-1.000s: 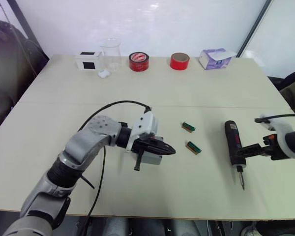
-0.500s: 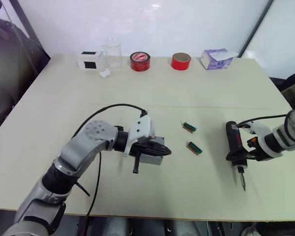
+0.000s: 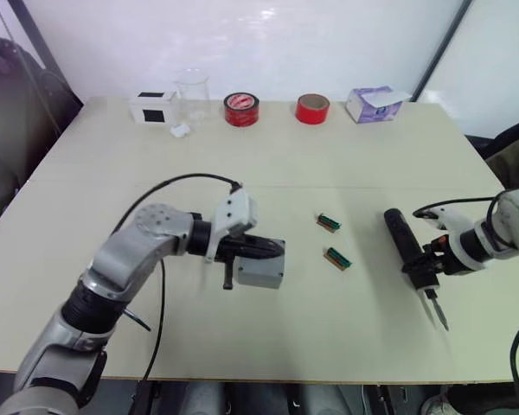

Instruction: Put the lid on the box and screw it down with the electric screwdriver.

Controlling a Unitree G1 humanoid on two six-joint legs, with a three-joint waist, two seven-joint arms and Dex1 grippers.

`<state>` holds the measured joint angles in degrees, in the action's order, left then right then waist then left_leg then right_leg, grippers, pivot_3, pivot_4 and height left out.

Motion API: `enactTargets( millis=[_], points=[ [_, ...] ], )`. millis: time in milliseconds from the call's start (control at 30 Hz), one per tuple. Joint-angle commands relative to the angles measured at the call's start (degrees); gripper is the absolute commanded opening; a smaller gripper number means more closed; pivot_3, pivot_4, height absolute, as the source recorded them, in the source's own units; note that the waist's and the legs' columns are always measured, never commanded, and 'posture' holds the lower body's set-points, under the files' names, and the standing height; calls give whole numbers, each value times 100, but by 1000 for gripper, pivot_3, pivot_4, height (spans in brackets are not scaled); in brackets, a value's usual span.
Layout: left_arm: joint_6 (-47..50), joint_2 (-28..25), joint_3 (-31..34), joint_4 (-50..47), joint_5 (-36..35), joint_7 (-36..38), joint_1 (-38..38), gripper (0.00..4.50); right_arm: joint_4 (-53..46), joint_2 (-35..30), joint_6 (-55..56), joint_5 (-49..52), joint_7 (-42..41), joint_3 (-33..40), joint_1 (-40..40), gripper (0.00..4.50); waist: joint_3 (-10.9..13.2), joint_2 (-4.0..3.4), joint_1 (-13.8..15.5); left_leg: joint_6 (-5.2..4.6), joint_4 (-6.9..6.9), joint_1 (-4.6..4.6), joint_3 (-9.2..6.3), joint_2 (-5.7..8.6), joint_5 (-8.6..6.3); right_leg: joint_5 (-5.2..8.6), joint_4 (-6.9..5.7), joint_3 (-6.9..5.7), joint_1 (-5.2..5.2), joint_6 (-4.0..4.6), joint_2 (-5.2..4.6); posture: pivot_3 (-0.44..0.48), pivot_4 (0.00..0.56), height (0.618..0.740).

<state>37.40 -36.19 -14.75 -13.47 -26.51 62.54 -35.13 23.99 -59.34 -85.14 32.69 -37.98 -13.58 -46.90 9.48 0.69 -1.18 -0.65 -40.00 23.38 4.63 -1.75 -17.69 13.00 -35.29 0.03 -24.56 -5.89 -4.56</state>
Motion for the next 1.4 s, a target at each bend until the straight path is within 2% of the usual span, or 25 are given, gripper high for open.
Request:
enactTargets(
  millis=[33, 133, 167, 267, 333, 400, 500, 600, 667, 767, 867, 1133, 1400],
  points=[
    [-219, -220, 276, 425, 118, 176, -170, 0, -267, 357, 861, 98, 582, 1917, -354, 1766, 11, -22, 17, 1, 0, 2, 0, 1, 1, -2, -2, 0, -4, -3, 0, 0, 150, 740],
    [-208, -324, 334, 620, 82, 345, -255, 0, -1605, 1346, 1708, 460, 1506, 3819, 48, 1766, 13, -27, 41, 5, 12, 11, 0, -2, 3, -11, -16, -1, -22, -23, 7, 0, 150, 740],
    [-183, -348, 359, 664, 53, 411, -283, 0, -2115, 1721, 1865, 573, 1793, 4250, 156, 1766, 13, -29, 52, 6, 12, 13, -2, -4, 4, -10, -24, -3, -25, -25, 9, 0, 150, 740],
    [-140, -385, 308, 748, 80, 578, -387, 0, -3692, 2830, 2140, 1418, 2168, 4961, 524, 1766, 12, -31, 128, 11, 32, 26, -11, -6, 6, 1, -20, -20, -34, -31, 14, 0, 150, 740],
    [-151, -372, 230, 843, 128, 682, -471, 0, -4498, 3521, 2173, 2038, 2446, 4996, 663, 1766, 12, -31, 155, 50, 50, 31, -10, -5, 28, 2, -24, -20, -41, -32, 15, 0, 150, 740],
    [-151, -340, 146, 896, 162, 778, -536, 0, -5206, 3876, 2297, 2351, 2455, 4653, 912, 1766, 12, -32, 156, 52, 53, 33, -5, -3, 30, 1, -22, -19, -41, -31, 11, 0, 150, 740],
    [-168, -273, 1, 918, 242, 899, -593, 0, -6110, 3993, 2566, 2203, 2166, 3670, 1483, 1766, 12, -32, 178, 30, 53, 32, -4, 5, 17, 1, -11, -18, -38, -31, 0, 0, 150, 740],
    [-263, -247, -185, 929, 393, 1004, -628, 0, -6380, 4171, 2992, 2007, 2155, 3118, 1902, 1766, 12, -32, 157, 28, 49, 27, -8, 8, 17, 1, -3, -20, -29, -30, 0, 0, 150, 740],
    [-355, -187, -364, 913, 539, 1046, -637, 0, -6493, 4012, 3438, 1474, 1860, 2548, 2298, 1766, 12, -31, 172, 28, 38, 26, -12, 9, 17, -1, -7, -21, -23, -29, 1, 0, 150, 740],
    [-426, -122, -463, 917, 639, 1051, -623, 0, -6467, 3942, 3890, 1084, 1674, 2086, 2620, 1766, 12, -31, 170, 26, 30, 16, -11, 10, 15, 0, -7, -21, -10, -27, 0, 0, 150, 740],
    [-719, -128, -746, 922, 1022, 1019, -516, 0, -6343, 3925, 4251, 777, 1533, 1841, 2913, 1766, 12, -31, 165, 25, 27, 15, -12, 9, 15, 0, -7, -20, -9, -27, 2, 0, 150, 740],
    [-769, 20, -787, 1042, 1207, 980, -453, 0, -5904, 3792, 4925, 90, 1347, 1540, 3124, 1766, 12, -31, 166, 25, 24, 11, -13, 8, 15, 0, -16, -20, -9, -28, 3, 0, 150, 740],
    [-755, 50, -776, 1067, 1252, 1048, -444, 0, -5771, 3642, 5052, -39, 1132, 1440, 3317, 1766, 11, -30, 174, 24, 23, 4, -13, 8, 15, 0, -16, -20, -1, -28, 3, 0, 150, 740]
  ],
)
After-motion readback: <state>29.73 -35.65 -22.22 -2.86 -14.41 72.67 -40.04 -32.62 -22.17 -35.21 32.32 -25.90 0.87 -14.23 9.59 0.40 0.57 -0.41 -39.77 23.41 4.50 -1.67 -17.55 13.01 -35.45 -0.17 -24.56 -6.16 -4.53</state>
